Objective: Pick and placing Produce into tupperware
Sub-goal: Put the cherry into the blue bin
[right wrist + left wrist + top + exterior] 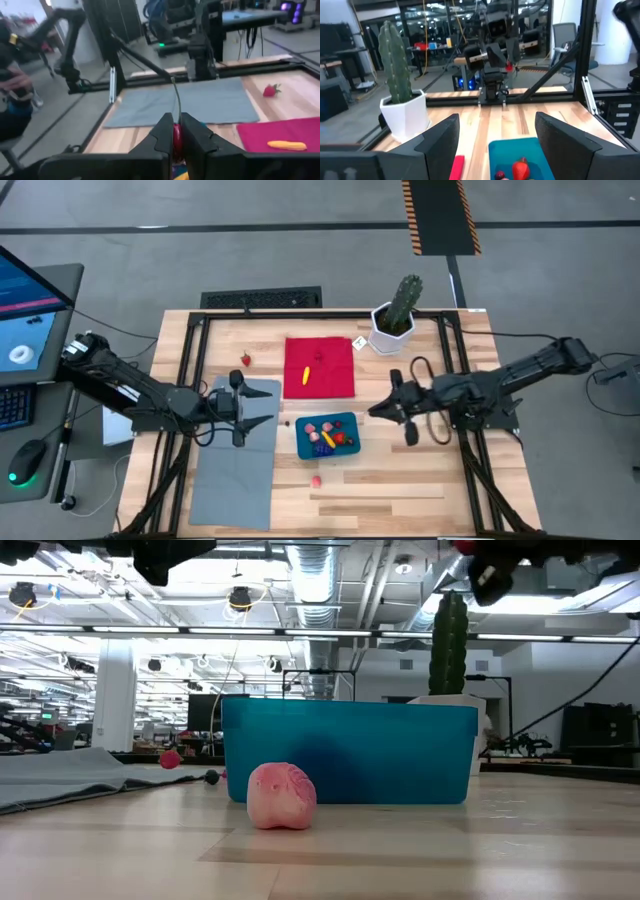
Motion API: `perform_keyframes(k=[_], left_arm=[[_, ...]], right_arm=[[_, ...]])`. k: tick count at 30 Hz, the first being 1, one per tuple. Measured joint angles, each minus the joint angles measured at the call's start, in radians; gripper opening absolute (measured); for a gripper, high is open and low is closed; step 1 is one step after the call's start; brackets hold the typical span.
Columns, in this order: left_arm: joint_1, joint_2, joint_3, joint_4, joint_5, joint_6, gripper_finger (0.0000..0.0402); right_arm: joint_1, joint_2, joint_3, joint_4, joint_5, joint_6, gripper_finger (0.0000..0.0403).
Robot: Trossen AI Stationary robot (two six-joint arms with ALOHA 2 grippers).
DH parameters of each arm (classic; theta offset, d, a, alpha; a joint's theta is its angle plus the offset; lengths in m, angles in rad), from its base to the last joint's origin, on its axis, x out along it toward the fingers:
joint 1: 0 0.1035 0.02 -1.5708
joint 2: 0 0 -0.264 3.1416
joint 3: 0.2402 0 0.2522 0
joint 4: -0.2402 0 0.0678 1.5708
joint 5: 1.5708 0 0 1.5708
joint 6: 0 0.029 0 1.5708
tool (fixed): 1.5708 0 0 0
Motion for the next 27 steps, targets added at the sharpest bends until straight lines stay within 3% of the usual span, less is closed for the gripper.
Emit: perform_keyframes(k=[11,22,27], left_arm=[[-0.025,-0.025,0.0,0.019,0.107,0.098,0.0252],[-0.089,-0.128,0.0,-0.119,0.053,0.109,0.0252],[-0.089,-0.133,0.0,-0.127,-0.015,0.073,0.0252]], right_arm=[[-0.006,-0.277,-0.216,0.027,0.0,0.016,0.0049],[-0.006,-0.723,-0.219,-0.314,0.011,0.008,0.0049],[-0.007,-0.89,-0.219,-0.435,0.084,0.148,0.0049]])
